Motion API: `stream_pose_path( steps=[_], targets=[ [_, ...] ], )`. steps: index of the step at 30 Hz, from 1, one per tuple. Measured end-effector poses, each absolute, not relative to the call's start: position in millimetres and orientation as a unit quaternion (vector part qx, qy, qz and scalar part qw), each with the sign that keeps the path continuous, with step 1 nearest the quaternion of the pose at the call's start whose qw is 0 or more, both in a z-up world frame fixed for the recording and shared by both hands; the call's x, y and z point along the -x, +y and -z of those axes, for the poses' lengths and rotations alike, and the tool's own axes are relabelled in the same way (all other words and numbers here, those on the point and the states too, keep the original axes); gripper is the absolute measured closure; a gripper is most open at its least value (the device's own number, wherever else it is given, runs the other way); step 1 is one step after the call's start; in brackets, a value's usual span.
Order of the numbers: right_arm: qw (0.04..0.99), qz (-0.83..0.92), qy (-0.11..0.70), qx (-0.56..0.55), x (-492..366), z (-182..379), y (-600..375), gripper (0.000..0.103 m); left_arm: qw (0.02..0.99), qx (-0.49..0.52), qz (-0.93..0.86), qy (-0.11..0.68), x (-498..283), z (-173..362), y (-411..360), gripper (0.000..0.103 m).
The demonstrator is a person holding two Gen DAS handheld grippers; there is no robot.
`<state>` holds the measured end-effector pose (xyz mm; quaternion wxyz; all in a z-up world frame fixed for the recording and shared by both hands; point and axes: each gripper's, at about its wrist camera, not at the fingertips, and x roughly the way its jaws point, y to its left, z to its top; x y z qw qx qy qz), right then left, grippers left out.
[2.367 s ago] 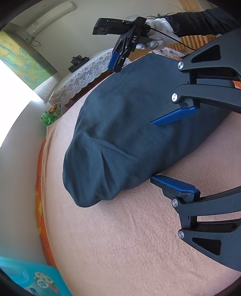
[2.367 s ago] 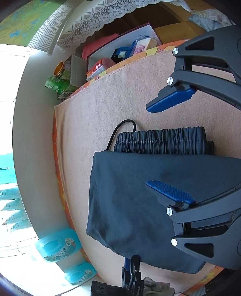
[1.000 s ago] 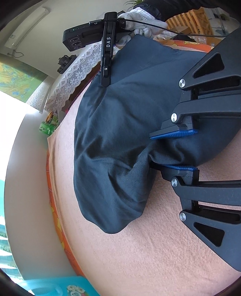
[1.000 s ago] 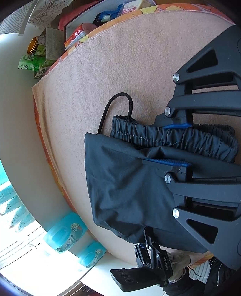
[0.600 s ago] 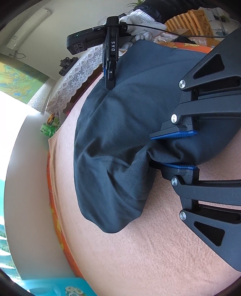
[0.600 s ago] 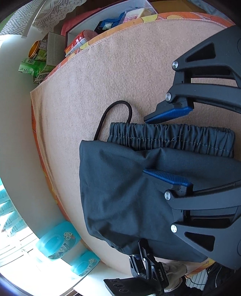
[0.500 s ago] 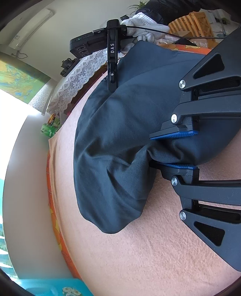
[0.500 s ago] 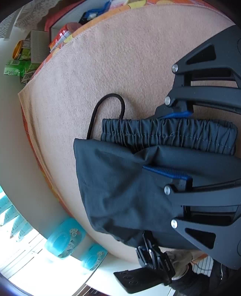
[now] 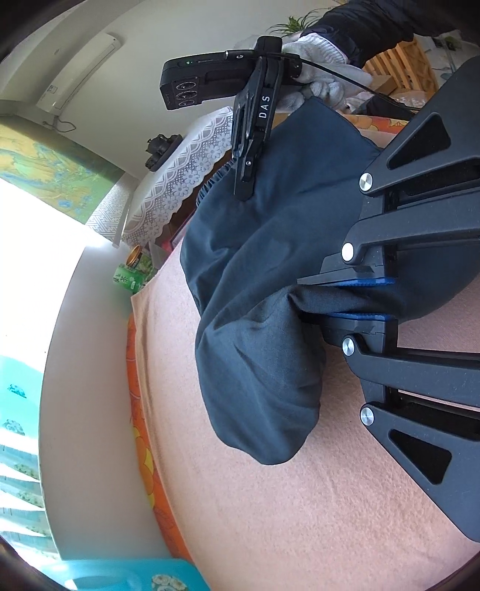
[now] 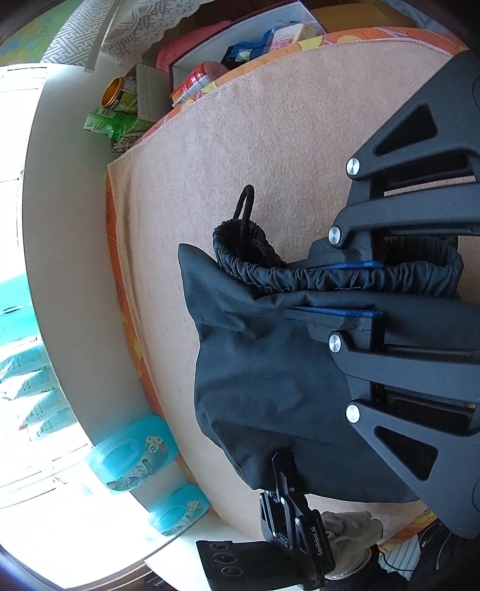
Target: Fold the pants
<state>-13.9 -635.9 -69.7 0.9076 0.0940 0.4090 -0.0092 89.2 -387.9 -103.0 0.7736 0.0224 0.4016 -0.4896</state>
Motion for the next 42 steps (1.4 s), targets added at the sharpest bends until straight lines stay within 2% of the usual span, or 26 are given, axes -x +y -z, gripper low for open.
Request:
stream_pose_path(
  steps=[8, 18, 25, 32, 37, 42],
  targets=[
    [0.936, 0.005, 0.352, -0.031, 2, 6, -606, 0.088, 0.794, 0.009, 0.485, 0.367, -109, 68, -379, 0.096],
    [0.953, -0.007, 0.302, -0.006, -88, -41, -615, 0.088, 0.838, 0.016, 0.452, 0.304, -170, 20, -384, 0.096],
    [0.952, -0.021, 0.306, -0.014, -161, -18, -639, 0.088, 0.860, -0.008, 0.419, 0.291, -223, 25, -406, 0.096],
    [0.940, -0.016, 0.340, -0.034, -222, 37, -676, 0.088, 0.864, -0.021, 0.387, 0.322, -276, 68, -431, 0.097],
    [0.917, 0.072, 0.393, -0.009, -246, 77, -702, 0.078, 0.866, -0.020, 0.328, 0.377, -309, 105, -426, 0.094],
    [0.923, 0.092, 0.372, -0.017, -223, 73, -709, 0.068, 0.872, -0.021, 0.315, 0.373, -306, 103, -400, 0.093]
  ],
)
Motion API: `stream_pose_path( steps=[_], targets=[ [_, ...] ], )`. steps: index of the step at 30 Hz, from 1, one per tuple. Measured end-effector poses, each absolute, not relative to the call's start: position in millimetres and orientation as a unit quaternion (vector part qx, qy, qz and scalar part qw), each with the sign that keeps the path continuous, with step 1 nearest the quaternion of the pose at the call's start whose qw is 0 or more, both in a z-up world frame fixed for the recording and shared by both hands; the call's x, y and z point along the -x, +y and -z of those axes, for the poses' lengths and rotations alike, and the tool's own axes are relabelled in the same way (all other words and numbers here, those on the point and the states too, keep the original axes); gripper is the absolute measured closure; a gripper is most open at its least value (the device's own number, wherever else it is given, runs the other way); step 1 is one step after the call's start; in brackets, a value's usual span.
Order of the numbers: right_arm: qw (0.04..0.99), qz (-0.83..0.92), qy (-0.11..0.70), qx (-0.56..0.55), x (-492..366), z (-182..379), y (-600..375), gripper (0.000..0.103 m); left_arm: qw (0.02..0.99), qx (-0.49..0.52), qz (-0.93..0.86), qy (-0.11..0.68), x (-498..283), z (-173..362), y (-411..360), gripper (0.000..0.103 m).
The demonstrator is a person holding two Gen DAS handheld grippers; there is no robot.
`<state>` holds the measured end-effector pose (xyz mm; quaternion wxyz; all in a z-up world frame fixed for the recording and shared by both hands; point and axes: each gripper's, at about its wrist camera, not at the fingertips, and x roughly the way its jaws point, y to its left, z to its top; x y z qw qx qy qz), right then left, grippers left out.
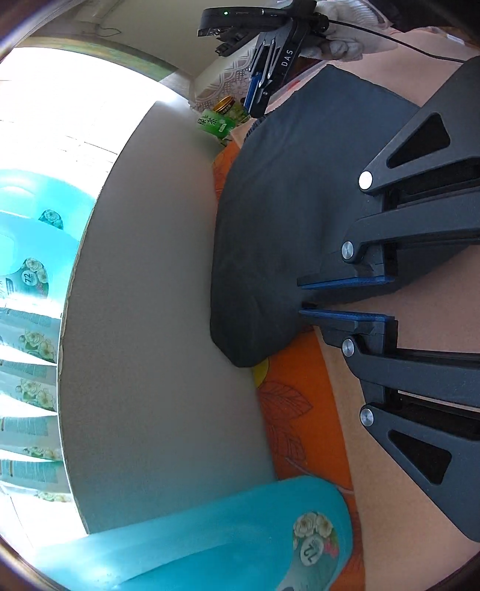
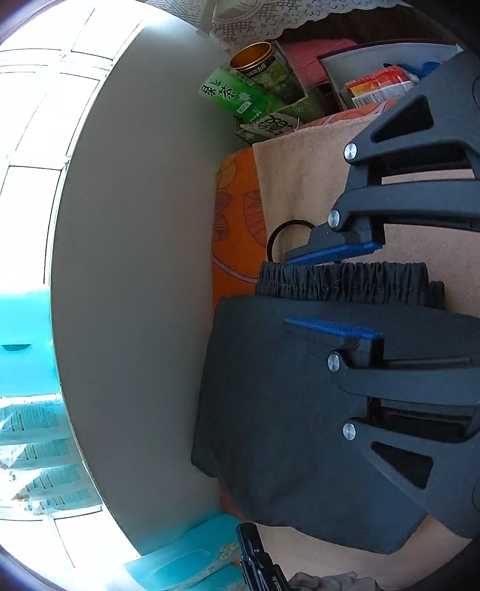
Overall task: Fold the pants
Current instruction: 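Lay the folded pants down and open both tools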
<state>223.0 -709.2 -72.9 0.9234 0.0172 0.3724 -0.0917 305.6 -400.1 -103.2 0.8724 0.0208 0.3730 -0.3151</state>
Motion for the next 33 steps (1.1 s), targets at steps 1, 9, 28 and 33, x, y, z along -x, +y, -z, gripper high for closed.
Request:
stream_pose_path(
  steps=[1, 9, 28, 33],
  targets=[
    [0.925, 0.091, 0.367, -0.025, -217, 69, -709, 0.068, 0.871, -0.018, 0.317, 0.374, -302, 101, -396, 0.093],
    [0.938, 0.093, 0.334, -0.026, -165, 37, -686, 0.065, 0.866, -0.017, 0.339, 0.366, -273, 75, -378, 0.092],
    [0.956, 0.098, 0.275, -0.002, -40, -1, -566, 0.040, 0.869, -0.040, 0.384, 0.309, -146, 24, -346, 0.044],
    [0.957, 0.115, 0.266, 0.009, -10, -4, -539, 0.038, 0.868, -0.042, 0.391, 0.303, -120, 20, -334, 0.044]
  ],
)
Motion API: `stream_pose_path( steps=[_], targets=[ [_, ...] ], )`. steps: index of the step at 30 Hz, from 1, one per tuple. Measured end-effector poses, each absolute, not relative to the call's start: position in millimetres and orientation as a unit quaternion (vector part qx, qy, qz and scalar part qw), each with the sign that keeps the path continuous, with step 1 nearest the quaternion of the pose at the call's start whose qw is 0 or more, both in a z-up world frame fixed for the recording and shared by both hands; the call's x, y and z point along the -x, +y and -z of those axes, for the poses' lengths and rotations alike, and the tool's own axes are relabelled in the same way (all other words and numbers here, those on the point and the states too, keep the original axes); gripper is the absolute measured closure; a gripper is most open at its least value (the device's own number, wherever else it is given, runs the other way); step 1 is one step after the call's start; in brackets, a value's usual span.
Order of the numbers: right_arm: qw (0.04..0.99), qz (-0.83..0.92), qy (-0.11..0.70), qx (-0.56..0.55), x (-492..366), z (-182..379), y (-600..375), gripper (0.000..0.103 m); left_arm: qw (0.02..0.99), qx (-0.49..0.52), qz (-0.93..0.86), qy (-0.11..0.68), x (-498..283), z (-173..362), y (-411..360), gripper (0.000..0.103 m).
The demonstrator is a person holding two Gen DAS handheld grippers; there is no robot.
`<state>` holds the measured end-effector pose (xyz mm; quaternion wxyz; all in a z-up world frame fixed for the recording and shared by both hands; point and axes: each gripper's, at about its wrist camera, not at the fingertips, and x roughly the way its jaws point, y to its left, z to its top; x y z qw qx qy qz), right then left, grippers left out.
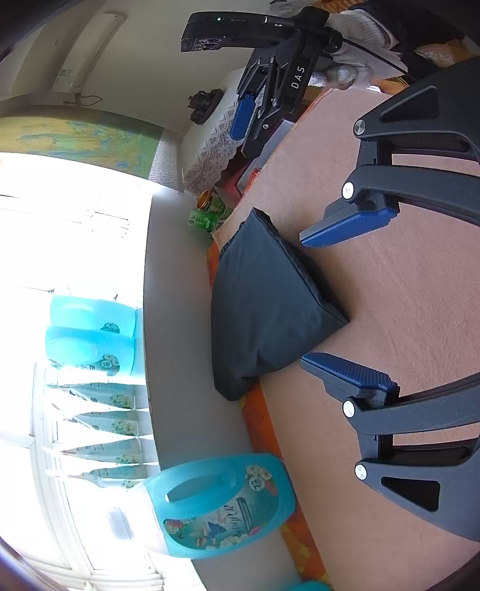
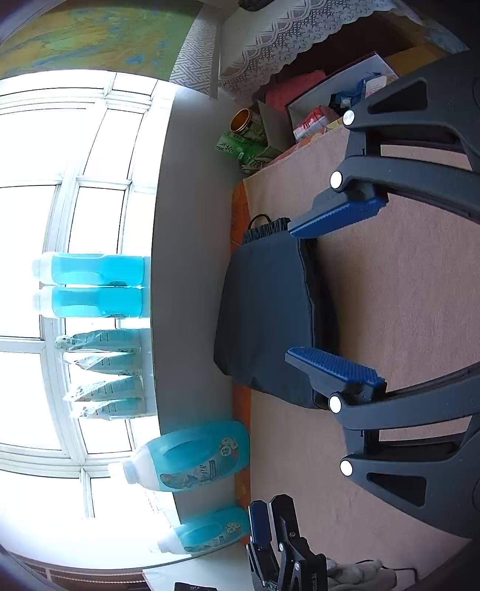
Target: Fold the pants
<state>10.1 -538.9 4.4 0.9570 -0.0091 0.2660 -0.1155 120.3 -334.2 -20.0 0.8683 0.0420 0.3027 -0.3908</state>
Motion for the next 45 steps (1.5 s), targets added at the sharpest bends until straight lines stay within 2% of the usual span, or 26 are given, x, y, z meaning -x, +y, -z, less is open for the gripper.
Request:
stream_pose_path(
  steps=[4, 6, 9, 14, 27, 45],
  targets=[
    [0.958, 0.123, 0.259, 0.012, 15, -7, -520, 0.027, 0.872, -0.038, 0.389, 0.295, -100, 17, -320, 0.043],
    [0.959, 0.137, 0.249, 0.006, 31, -9, -511, 0.026, 0.875, -0.035, 0.388, 0.289, -89, 15, -312, 0.037],
    [0.959, 0.161, 0.231, -0.004, 55, -12, -502, 0.015, 0.880, -0.030, 0.382, 0.282, -70, 13, -299, 0.031],
    [0.958, 0.199, 0.206, -0.016, 93, -14, -484, 0.006, 0.885, -0.046, 0.376, 0.270, -34, 15, -284, 0.023],
    [0.957, 0.206, 0.200, -0.053, 141, 1, -438, 0.006, 0.895, -0.019, 0.348, 0.278, 16, 26, -241, 0.022],
    [0.952, 0.219, 0.207, -0.059, 146, 15, -427, 0.006, 0.908, -0.019, 0.310, 0.282, 29, 35, -221, 0.022]
  ],
)
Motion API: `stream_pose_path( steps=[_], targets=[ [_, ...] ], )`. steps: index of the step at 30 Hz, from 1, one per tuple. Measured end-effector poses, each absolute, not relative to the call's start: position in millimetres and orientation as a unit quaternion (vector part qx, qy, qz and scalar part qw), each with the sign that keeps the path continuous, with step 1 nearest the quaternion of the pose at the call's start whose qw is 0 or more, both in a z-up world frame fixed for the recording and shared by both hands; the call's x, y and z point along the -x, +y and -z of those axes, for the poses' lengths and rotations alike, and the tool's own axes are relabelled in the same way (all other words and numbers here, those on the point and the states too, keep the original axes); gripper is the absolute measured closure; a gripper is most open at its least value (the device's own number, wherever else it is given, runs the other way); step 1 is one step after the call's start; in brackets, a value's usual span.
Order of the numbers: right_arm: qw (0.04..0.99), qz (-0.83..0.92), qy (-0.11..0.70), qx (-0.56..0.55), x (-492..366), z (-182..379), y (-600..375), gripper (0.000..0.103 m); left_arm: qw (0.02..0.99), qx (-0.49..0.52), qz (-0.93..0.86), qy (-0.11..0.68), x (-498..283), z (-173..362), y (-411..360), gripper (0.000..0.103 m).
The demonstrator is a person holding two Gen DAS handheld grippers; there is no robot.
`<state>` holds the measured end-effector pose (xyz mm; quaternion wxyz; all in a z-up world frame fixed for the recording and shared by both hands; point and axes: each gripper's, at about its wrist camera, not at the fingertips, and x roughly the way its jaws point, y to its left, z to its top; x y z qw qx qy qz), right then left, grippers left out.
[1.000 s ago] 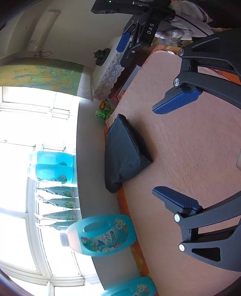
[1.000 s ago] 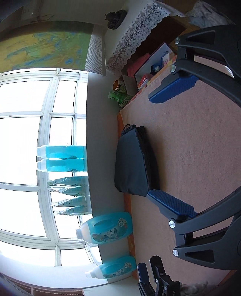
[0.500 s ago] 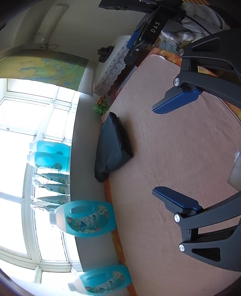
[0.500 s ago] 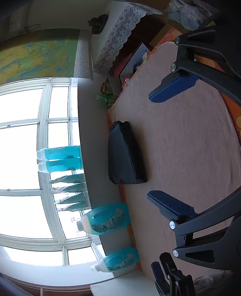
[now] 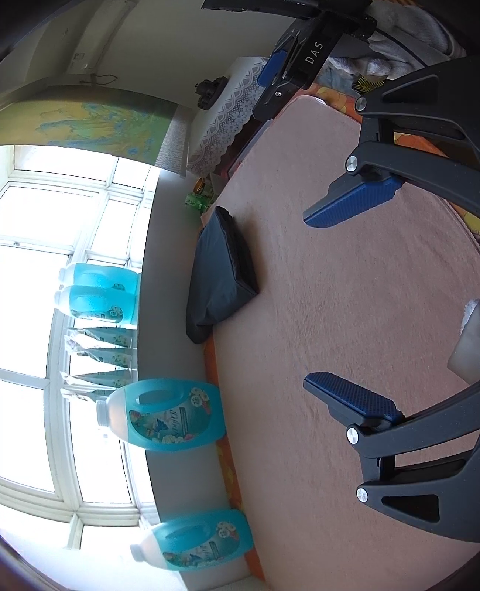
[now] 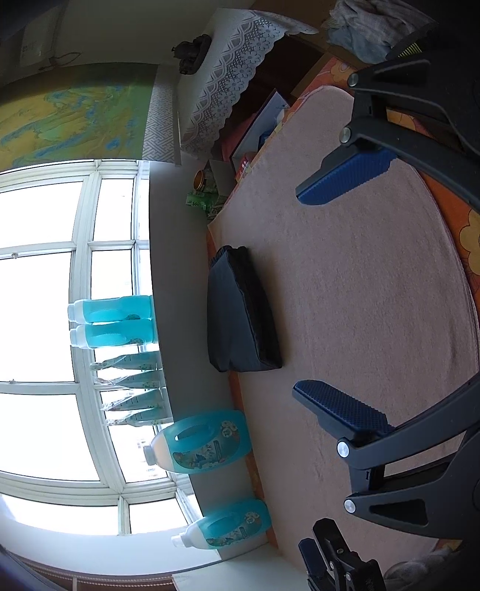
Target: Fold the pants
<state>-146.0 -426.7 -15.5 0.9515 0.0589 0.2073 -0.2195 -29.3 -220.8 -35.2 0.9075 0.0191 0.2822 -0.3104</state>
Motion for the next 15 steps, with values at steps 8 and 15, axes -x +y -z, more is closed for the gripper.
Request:
stream_pose_path(
  steps=[8, 15],
  targets=[
    [0.952, 0.218, 0.207, -0.061, 146.7, 15.7, -428.3, 0.006, 0.907, -0.021, 0.311, 0.282, 30.3, 36.3, -223.2, 0.022],
    [0.952, 0.216, 0.206, -0.062, 147.2, 13.3, -425.5, 0.006, 0.908, -0.020, 0.307, 0.283, 28.7, 36.8, -221.6, 0.022]
  ],
)
